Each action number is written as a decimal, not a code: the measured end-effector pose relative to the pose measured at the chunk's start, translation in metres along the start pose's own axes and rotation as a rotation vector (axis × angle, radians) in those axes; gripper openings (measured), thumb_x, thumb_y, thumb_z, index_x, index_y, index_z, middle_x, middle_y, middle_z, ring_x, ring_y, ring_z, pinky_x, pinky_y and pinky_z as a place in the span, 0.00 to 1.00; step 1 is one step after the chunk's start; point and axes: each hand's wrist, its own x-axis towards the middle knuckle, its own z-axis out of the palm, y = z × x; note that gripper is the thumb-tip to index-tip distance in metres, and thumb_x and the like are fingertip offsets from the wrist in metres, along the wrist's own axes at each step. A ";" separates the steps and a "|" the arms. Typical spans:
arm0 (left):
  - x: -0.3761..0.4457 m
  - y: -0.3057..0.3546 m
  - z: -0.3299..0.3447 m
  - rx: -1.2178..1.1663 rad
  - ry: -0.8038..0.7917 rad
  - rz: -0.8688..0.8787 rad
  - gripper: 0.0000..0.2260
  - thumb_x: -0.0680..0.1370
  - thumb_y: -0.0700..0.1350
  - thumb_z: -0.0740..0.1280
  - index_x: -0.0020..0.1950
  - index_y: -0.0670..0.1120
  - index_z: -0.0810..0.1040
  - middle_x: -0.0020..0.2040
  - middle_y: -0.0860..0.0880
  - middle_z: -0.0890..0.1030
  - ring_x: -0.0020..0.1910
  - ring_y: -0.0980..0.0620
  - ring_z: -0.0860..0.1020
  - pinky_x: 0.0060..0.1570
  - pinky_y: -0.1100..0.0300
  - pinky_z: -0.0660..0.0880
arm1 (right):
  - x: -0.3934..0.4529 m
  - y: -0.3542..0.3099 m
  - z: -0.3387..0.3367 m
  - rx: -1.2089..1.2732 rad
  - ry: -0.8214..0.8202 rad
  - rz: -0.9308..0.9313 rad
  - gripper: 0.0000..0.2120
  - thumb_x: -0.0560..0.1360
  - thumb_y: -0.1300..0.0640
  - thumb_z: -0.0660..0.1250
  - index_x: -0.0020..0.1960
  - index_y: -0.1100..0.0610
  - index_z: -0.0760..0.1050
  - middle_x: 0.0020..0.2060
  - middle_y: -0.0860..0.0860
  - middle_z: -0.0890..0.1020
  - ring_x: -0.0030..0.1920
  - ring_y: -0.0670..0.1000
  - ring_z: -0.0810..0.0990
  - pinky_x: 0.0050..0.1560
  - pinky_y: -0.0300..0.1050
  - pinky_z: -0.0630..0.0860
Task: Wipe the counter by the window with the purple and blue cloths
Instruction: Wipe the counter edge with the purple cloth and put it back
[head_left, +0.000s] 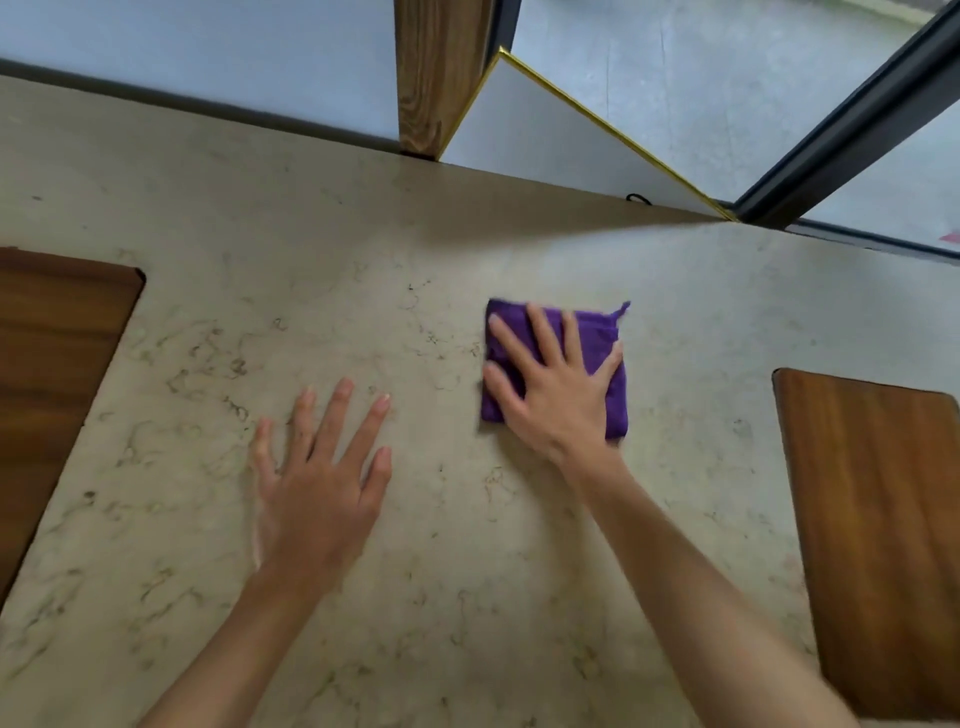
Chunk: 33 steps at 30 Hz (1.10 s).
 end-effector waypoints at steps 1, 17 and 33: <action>0.003 -0.001 0.001 -0.004 0.001 -0.007 0.25 0.82 0.62 0.44 0.80 0.64 0.48 0.83 0.54 0.56 0.81 0.46 0.56 0.76 0.36 0.51 | -0.029 -0.009 0.007 0.007 0.011 -0.017 0.28 0.78 0.28 0.42 0.78 0.29 0.50 0.83 0.43 0.57 0.83 0.57 0.52 0.70 0.85 0.44; -0.029 0.063 -0.039 -0.545 0.151 0.039 0.12 0.75 0.59 0.63 0.53 0.62 0.83 0.53 0.56 0.76 0.52 0.52 0.75 0.52 0.55 0.66 | -0.179 0.023 -0.010 0.627 0.248 0.237 0.06 0.77 0.45 0.69 0.53 0.39 0.82 0.59 0.33 0.78 0.61 0.44 0.74 0.66 0.58 0.75; -0.033 0.067 -0.025 -0.646 -0.031 0.011 0.20 0.61 0.64 0.76 0.52 0.71 0.80 0.43 0.58 0.66 0.45 0.51 0.65 0.51 0.56 0.67 | -0.167 0.085 -0.030 0.734 -0.157 0.092 0.24 0.65 0.53 0.83 0.57 0.39 0.83 0.57 0.38 0.73 0.54 0.45 0.76 0.55 0.34 0.73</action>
